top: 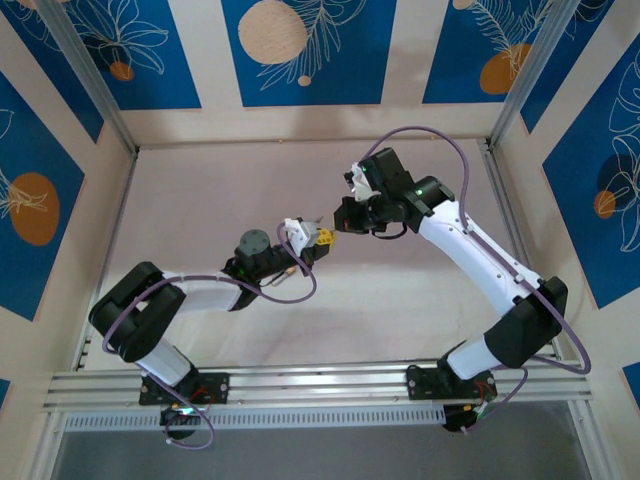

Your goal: Unlock with the key

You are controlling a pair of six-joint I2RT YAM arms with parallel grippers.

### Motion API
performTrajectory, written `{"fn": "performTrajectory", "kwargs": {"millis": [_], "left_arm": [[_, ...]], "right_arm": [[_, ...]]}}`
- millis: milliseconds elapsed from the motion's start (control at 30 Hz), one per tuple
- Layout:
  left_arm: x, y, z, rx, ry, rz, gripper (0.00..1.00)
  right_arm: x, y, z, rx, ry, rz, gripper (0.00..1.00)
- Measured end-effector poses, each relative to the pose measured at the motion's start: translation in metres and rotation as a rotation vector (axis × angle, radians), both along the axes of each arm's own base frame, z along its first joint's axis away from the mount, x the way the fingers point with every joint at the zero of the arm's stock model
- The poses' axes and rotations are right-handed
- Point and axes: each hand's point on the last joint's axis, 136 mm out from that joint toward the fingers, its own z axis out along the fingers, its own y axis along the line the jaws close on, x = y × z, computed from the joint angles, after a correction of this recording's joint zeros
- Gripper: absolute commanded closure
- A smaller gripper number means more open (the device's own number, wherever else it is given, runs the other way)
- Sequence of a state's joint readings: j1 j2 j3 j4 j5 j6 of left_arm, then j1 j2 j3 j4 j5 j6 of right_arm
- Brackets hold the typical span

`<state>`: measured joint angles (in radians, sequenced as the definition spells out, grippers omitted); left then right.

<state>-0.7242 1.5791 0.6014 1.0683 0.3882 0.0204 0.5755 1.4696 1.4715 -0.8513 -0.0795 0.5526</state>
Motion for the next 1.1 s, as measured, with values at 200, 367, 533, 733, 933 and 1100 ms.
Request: {"fn": "performTrajectory", "kwargs": {"millis": [200, 367, 533, 733, 933, 1100], "left_arm": [[0.000, 0.000, -0.006, 0.024, 0.009, 0.000, 1.00], [-0.001, 0.001, -0.009, 0.043, 0.016, -0.002, 1.00], [-0.001, 0.001, -0.010, 0.054, 0.004, -0.002, 1.00], [0.001, 0.000, -0.012, 0.086, 0.016, -0.011, 1.00], [0.009, 0.004, -0.007, 0.150, 0.025, -0.020, 1.00], [0.025, 0.015, -0.002, 0.224, 0.109, -0.019, 1.00]], "right_arm": [[0.002, -0.011, -0.009, -0.008, 0.012, -0.028, 1.00], [0.003, -0.016, -0.016, -0.012, 0.025, -0.040, 1.00], [0.003, -0.016, -0.018, -0.006, 0.029, -0.039, 0.98], [0.003, -0.016, -0.017, 0.015, 0.015, -0.031, 0.70], [0.008, -0.030, 0.001, 0.112, -0.112, -0.062, 0.50], [0.015, -0.038, 0.007, 0.244, -0.275, -0.094, 0.41]]}}
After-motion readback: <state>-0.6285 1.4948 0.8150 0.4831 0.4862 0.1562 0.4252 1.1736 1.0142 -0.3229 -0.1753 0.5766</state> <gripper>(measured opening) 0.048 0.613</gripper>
